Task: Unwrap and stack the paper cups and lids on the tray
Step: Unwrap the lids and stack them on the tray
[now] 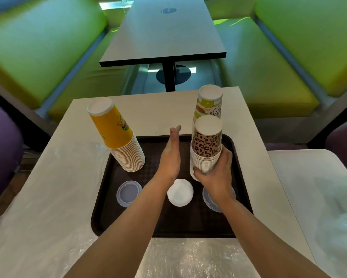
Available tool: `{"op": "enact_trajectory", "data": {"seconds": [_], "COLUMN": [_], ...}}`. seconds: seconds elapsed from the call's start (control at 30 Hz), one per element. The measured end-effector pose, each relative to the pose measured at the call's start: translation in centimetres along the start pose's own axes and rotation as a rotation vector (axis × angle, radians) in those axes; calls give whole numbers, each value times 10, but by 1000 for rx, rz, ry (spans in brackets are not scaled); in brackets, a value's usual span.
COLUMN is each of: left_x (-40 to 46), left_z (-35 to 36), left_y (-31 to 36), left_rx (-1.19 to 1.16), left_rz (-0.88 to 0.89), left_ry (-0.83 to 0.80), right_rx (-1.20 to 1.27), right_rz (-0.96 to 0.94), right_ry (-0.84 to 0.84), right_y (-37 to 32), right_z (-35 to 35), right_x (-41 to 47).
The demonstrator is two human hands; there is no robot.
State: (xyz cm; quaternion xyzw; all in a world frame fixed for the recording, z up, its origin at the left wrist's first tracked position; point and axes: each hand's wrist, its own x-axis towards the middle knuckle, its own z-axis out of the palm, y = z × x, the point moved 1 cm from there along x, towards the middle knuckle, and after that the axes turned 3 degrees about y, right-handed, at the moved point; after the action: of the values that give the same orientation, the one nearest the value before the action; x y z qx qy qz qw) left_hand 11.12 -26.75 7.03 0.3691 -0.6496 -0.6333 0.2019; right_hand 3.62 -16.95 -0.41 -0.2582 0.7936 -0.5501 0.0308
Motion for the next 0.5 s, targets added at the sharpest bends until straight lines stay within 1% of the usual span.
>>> {"op": "enact_trajectory", "data": {"seconds": [0.07,0.13,0.23,0.33,0.5], "left_x": [7,15,27,39,48], "left_z": [3,7,12,17,22], "left_y": [1,5,12,21,31], "left_rx": [-2,-4,13,15,0], "left_rz": [-4,-3,3,7,-2], "left_ry": [23,36,31,-20,-146], "right_rx": [6,19,104,138,89], "right_rz": [2,9,50,103,111], "right_ry": [0,-34,-169,-306,-342], "right_y": [3,6,8,8,6], "right_z": [-4,-9,-17,-25,-33], "right_x": [1,5,13,22,29]}}
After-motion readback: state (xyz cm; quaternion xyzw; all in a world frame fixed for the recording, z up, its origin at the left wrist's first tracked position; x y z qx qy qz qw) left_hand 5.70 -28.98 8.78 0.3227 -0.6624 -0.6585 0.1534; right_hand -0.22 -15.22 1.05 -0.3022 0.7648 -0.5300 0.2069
